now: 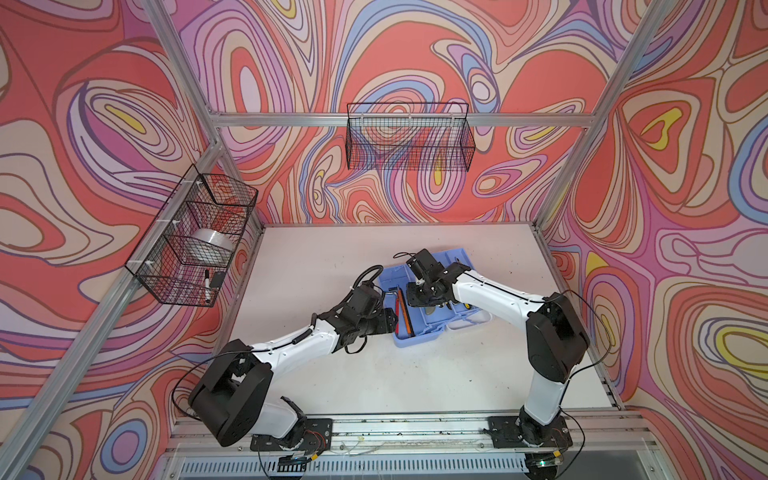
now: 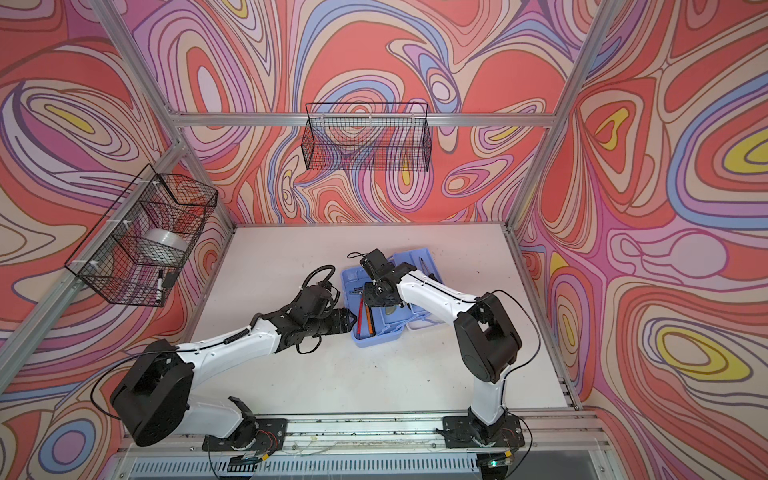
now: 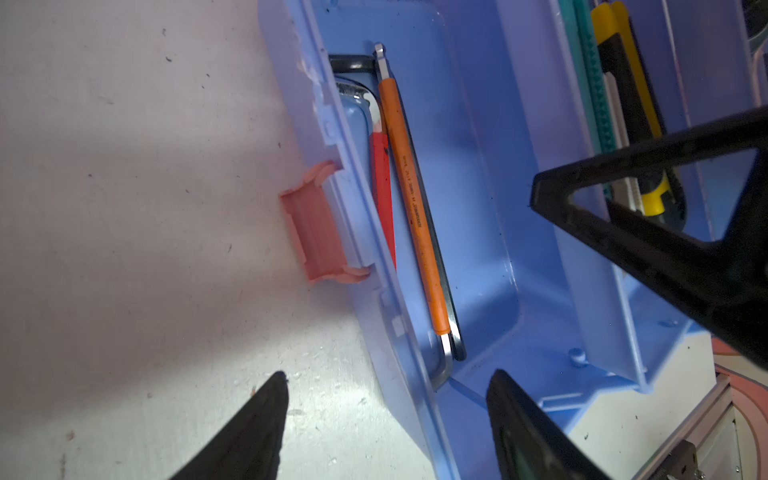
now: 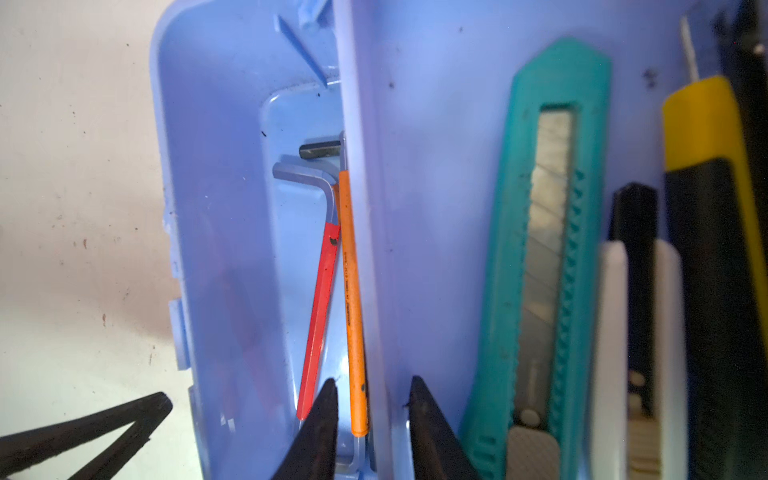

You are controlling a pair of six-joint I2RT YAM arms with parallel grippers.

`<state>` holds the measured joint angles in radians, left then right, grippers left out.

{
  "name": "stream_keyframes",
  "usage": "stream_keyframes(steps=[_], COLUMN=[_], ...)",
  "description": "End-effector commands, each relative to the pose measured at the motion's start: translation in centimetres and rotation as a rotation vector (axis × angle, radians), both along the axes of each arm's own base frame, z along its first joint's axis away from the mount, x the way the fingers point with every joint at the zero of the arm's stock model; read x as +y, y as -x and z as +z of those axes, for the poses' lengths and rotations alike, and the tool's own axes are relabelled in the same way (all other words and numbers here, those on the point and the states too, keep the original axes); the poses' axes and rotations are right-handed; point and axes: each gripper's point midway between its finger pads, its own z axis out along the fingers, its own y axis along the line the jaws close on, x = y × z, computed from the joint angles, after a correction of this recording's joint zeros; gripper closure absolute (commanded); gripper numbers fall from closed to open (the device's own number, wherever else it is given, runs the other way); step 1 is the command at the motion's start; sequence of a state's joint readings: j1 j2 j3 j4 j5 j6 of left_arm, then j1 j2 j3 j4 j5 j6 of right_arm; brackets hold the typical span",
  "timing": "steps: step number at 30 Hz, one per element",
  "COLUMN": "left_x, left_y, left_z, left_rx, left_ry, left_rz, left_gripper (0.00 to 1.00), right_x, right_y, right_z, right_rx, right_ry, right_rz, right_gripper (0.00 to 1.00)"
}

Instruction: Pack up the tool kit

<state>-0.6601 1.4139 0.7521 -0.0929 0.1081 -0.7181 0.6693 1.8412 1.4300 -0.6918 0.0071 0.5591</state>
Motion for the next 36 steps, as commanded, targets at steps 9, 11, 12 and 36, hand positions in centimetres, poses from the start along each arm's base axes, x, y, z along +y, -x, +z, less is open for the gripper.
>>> stream_keyframes(steps=[9, 11, 12, 36], left_x=[-0.8, -1.1, -1.2, -1.3], left_y=[-0.7, -0.8, -0.8, -0.9], left_z=[0.0, -0.1, -0.3, -1.0], left_rx=[0.019, 0.028, 0.035, 0.07], left_ry=[0.002, 0.003, 0.001, -0.014], left_rz=[-0.005, -0.011, -0.012, -0.002], left_gripper=[0.45, 0.49, 0.5, 0.5], right_x=[-2.1, -3.6, -4.5, -22.8], right_y=[-1.0, -1.2, -1.3, -2.9], right_z=[10.2, 11.1, 11.4, 6.8], right_rx=[-0.239, -0.262, -0.267, -0.239], right_ry=[0.019, 0.024, 0.02, -0.032], right_rz=[0.026, 0.017, 0.009, -0.236], right_gripper=[0.39, 0.37, 0.36, 0.26])
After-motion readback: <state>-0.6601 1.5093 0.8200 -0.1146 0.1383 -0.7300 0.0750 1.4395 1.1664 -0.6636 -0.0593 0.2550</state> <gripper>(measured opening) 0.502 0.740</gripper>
